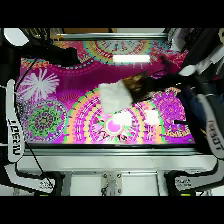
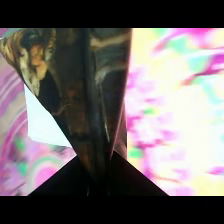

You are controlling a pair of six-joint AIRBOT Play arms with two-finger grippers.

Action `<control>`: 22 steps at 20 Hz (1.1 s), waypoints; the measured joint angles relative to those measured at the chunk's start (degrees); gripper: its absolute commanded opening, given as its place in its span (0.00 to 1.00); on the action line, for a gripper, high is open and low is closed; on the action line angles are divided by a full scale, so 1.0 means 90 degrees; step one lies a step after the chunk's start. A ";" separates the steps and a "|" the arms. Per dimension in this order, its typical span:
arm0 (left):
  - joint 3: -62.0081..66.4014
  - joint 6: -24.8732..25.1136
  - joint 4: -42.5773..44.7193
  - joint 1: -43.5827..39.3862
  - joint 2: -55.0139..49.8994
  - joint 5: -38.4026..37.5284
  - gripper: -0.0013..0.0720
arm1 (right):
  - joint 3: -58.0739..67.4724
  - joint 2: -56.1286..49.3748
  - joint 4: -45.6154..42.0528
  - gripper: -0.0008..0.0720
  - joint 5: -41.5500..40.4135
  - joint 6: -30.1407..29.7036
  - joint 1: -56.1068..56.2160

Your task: Fold the clothes and pants, and hang the long-sleeved shirts on hangers.

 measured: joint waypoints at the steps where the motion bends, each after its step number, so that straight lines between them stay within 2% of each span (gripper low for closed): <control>1: 0.0002 -0.0002 0.0002 -0.0002 0.0000 -0.0002 0.03 | 0.0051 0.0265 -0.0296 0.02 0.0039 0.0138 -0.0532; 6: 0.0002 -0.0002 0.0000 -0.0010 0.0000 -0.0015 0.03 | 0.0153 0.1246 -0.0884 0.02 0.0328 0.0644 -0.2992; 11: 0.0002 -0.0012 0.0000 -0.0010 0.0000 -0.0015 0.03 | 0.0172 0.1926 -0.1311 0.02 0.0546 0.1032 -0.4561; 18: 0.0002 -0.0005 -0.0002 -0.0010 0.0000 -0.0015 0.03 | -0.0612 0.2637 -0.3415 0.02 0.0872 0.2149 -0.5234; 22: 0.0002 0.0007 0.0000 -0.0010 0.0000 -0.0017 0.03 | -0.1549 0.3111 -0.4136 0.02 0.0908 0.2691 -0.5287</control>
